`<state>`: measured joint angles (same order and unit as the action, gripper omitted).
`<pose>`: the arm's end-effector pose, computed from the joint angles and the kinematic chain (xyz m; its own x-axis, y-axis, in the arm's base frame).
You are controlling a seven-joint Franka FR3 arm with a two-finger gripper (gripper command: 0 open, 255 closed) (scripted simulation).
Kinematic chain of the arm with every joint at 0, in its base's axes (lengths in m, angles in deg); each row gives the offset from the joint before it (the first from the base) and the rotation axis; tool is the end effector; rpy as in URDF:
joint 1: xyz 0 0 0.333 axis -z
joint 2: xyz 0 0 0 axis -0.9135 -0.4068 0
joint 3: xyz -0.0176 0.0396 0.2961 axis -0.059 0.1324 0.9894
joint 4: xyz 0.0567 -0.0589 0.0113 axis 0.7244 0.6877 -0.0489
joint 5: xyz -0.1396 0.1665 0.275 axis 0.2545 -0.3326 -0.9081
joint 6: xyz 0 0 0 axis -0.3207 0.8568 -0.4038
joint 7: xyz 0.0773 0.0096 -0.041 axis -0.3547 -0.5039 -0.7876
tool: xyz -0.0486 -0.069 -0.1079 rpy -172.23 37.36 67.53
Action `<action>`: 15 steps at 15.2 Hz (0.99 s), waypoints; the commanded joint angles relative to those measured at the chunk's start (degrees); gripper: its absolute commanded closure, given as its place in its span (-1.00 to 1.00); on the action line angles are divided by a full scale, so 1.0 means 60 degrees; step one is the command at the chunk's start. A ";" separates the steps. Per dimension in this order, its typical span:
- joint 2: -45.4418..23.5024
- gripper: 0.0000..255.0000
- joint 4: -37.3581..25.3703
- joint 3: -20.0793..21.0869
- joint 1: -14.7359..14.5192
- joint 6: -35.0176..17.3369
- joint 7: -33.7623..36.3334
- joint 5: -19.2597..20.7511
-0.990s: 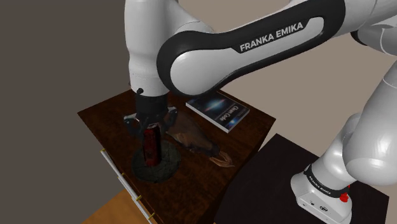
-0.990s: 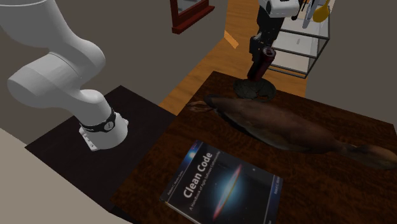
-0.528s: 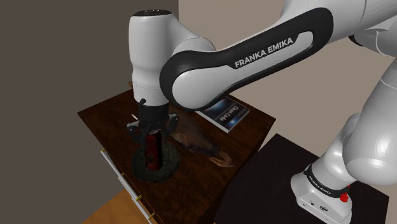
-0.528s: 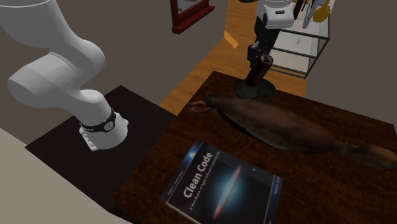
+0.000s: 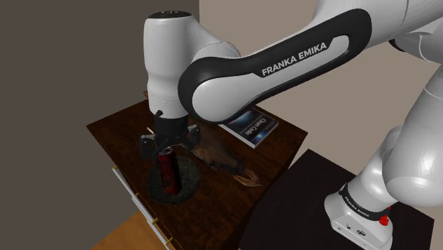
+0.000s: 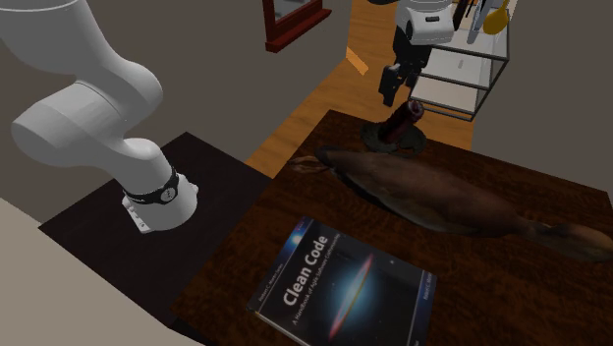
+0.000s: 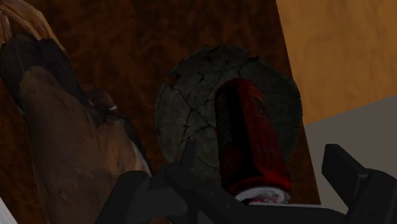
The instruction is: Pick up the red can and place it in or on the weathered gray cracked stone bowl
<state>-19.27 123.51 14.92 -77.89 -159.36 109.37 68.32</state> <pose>0.4047 0.4059 0.4141 0.9764 -0.2137 -0.0313 -0.2159 -0.9661 -0.1416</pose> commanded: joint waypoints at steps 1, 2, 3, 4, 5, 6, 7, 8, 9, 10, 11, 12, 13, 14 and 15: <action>0.0000 -1.00 0.0000 0.0000 0.0000 0.0000 0.0000 0.0000; 0.0000 -1.00 0.0000 0.0000 0.0000 0.0000 0.0000 0.0000; 0.0000 -1.00 0.0000 0.0000 0.0000 0.0000 0.0000 0.0000; 0.0147 -1.00 -0.0159 0.0012 0.0047 0.0285 -0.0064 -0.0097; 0.0283 -1.00 -0.0331 0.0020 0.0091 0.0573 -0.0122 -0.0185; 0.0406 -1.00 -0.0517 0.0023 0.0130 0.0864 -0.0174 -0.0263; 0.0494 -1.00 -0.0674 0.0023 0.0158 0.1096 -0.0210 -0.0318; 0.0494 -1.00 -0.0674 0.0023 0.0158 0.1096 -0.0210 -0.0318; 0.0496 -1.00 -0.0672 0.0023 0.0158 0.1096 -0.0211 -0.0319; 0.0494 -1.00 -0.0673 0.0023 0.0157 0.1096 -0.0210 -0.0319; 0.0494 -1.00 -0.0674 0.0022 0.0157 0.1096 -0.0210 -0.0318; 0.0494 -1.00 -0.0674 0.0023 0.0157 0.1096 -0.0210 -0.0318; 0.0494 -1.00 -0.0674 0.0023 0.0157 0.1096 -0.0210 -0.0318; 0.0494 -1.00 -0.0674 0.0023 0.0157 0.1096 -0.0210 -0.0318; 0.0494 -1.00 -0.0674 0.0023 0.0157 0.1096 -0.0210 -0.0318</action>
